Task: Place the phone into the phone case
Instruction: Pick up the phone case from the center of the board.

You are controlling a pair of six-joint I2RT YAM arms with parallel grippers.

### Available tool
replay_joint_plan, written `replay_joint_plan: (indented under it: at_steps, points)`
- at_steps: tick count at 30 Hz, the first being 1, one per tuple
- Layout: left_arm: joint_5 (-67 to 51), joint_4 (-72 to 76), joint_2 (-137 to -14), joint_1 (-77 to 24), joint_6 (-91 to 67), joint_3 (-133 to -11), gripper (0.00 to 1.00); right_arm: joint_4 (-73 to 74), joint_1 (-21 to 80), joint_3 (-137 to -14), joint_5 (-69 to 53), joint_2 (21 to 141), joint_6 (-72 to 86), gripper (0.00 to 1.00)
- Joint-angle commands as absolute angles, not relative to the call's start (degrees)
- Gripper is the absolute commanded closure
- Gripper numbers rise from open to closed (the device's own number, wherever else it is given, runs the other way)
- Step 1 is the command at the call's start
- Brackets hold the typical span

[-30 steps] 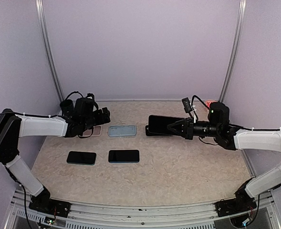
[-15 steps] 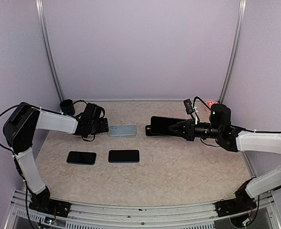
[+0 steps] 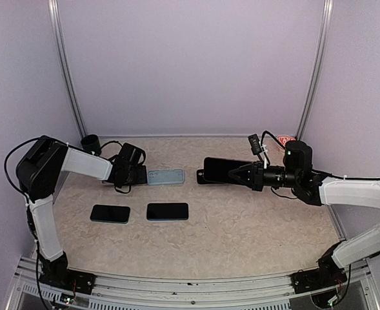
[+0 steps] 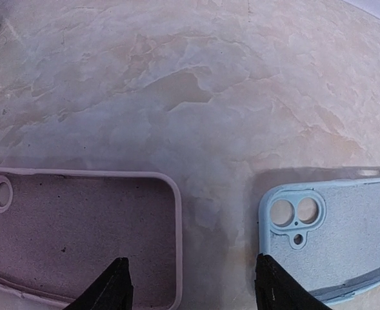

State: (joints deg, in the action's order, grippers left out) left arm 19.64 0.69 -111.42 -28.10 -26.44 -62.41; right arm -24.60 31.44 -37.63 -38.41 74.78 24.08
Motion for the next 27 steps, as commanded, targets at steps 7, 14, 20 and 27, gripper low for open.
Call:
replay_joint_plan:
  at_steps: [7,14,20,27]
  points:
    - [19.43,0.18,-113.92,-26.99,-25.58,-64.68,0.45,-27.73,32.17,-37.17,-38.58,75.26,24.12,1.0]
    - [19.37,0.18,-115.37,-26.74,-25.58,-64.98,0.53,-27.69,32.43,-37.89,-38.63,76.06,24.19,1.0]
    - [19.38,0.18,-115.54,-26.72,-25.79,-64.77,0.66,-27.25,32.74,-38.57,-38.89,76.46,24.15,1.0]
    - [19.05,0.18,-115.75,-26.72,-26.37,-64.27,0.8,-26.17,32.87,-39.78,-38.97,76.64,23.67,1.0]
